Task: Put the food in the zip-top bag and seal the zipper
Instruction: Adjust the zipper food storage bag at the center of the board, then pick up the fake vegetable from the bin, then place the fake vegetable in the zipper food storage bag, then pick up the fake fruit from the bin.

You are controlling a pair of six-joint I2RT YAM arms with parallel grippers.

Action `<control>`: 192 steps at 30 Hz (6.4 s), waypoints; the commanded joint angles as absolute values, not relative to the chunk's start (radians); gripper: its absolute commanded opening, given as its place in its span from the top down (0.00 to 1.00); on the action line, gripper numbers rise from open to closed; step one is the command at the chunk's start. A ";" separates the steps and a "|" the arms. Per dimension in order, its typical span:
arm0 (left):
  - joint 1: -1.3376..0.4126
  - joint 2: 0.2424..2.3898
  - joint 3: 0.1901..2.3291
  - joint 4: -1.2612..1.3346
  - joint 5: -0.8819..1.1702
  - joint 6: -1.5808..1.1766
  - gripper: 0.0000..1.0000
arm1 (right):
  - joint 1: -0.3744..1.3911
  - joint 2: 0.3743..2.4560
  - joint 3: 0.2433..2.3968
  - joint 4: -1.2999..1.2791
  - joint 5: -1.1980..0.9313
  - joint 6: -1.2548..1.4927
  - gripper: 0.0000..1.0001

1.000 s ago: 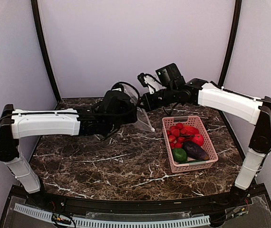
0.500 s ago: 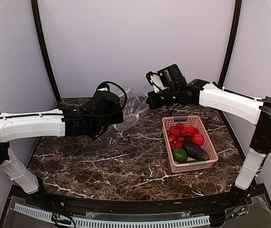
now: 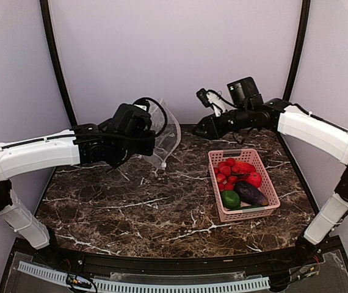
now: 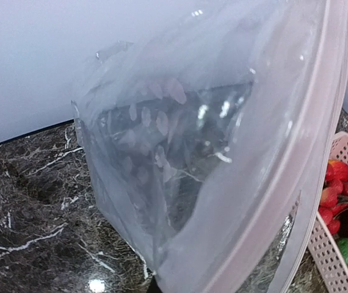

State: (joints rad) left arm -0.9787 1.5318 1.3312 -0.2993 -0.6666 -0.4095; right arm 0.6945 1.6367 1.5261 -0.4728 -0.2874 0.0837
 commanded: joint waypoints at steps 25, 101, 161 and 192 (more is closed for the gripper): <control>-0.928 1.655 1.339 -0.357 -0.107 0.020 0.99 | 0.337 1.176 0.895 -0.766 -0.337 -0.541 0.37; -0.934 1.621 1.447 -0.297 -0.024 -0.439 0.99 | 0.339 1.138 1.376 -0.658 -0.930 -0.363 0.46; -0.889 1.557 1.427 -0.100 0.105 -0.864 0.99 | 0.555 1.467 1.542 -0.240 -0.676 -0.039 0.10; -0.802 1.758 1.846 -1.105 0.087 -0.228 0.99 | 0.340 1.205 1.088 -0.800 -0.388 -0.495 0.36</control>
State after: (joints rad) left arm -0.8051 1.7844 1.8664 -1.0817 0.0204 -0.2527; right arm 0.3439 1.2201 1.1378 -0.7521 -0.4683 -0.4179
